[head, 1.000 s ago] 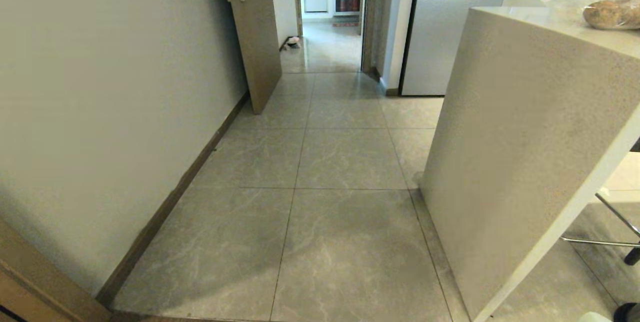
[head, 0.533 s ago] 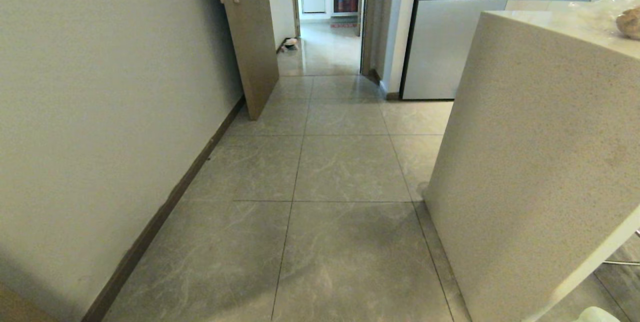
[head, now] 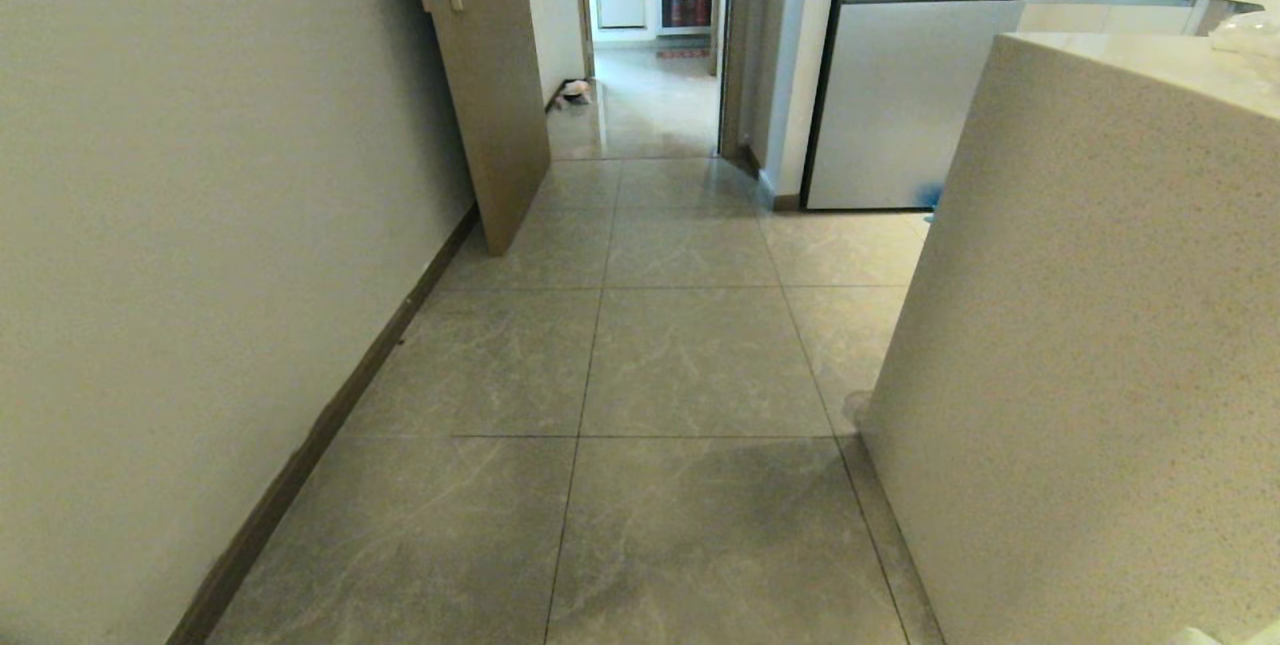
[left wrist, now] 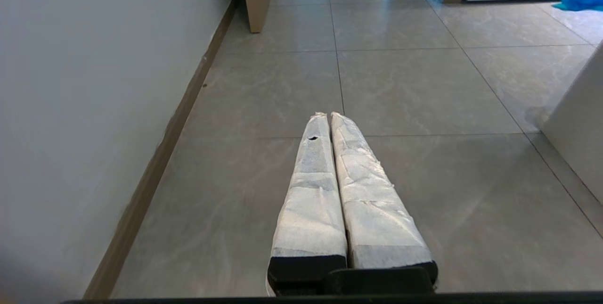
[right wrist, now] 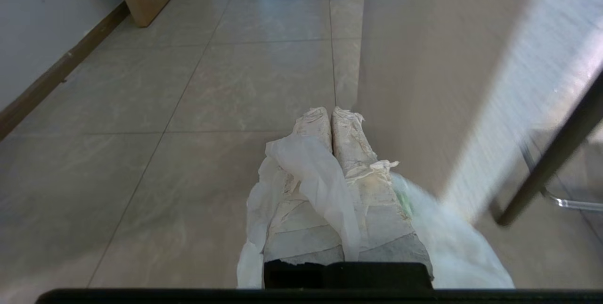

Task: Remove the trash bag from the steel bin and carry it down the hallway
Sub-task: Put the trash bag at the door

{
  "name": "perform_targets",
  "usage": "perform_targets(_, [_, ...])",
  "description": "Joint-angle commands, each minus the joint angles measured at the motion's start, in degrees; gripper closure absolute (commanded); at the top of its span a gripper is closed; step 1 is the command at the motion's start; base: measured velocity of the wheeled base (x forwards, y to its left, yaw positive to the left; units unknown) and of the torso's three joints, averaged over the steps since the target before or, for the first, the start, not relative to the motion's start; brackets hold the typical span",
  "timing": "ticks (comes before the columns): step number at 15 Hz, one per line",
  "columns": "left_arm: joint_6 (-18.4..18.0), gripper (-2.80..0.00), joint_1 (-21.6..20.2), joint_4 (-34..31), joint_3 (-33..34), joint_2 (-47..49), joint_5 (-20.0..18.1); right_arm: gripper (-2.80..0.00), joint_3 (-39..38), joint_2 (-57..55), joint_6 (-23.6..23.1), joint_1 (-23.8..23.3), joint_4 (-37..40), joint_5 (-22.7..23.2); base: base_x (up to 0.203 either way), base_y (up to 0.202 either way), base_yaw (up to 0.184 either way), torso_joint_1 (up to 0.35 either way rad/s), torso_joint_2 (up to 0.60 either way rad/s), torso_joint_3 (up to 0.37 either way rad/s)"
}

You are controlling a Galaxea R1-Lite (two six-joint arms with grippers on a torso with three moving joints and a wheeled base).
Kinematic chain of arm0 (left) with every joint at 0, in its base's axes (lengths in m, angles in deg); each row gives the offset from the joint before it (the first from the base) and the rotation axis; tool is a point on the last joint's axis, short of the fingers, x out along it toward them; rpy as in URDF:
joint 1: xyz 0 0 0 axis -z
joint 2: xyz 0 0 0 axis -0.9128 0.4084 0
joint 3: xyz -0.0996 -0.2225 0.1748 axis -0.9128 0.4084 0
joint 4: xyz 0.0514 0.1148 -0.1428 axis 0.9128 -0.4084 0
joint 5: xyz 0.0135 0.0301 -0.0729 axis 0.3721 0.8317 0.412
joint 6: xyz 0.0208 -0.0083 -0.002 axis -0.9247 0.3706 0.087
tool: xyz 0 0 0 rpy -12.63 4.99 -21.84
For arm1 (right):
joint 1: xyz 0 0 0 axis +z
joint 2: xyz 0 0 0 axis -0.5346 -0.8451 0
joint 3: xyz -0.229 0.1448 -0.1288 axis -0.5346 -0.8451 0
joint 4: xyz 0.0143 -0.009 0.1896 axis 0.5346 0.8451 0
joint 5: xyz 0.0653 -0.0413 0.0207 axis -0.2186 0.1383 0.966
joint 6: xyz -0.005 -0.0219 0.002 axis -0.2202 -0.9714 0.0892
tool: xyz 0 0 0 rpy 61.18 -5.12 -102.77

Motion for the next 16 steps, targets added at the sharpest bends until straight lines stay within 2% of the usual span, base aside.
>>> perform_targets(1, [0.01, 0.0, 0.0, 0.0, 0.0, -0.01, 0.01, 0.0, 0.0, 0.01, 0.0, 0.01, -0.02, 0.07, 0.18, 0.0, -0.003, 0.002, 0.0, 0.002])
perform_targets(16, [0.1, 0.0, 0.0, 0.0, 0.0, -0.02, 0.01, 0.0, 0.0, 0.01, 0.0, 0.04, -0.02, 0.02, 0.182, 0.0, -0.002, 0.002, 0.0, 0.002])
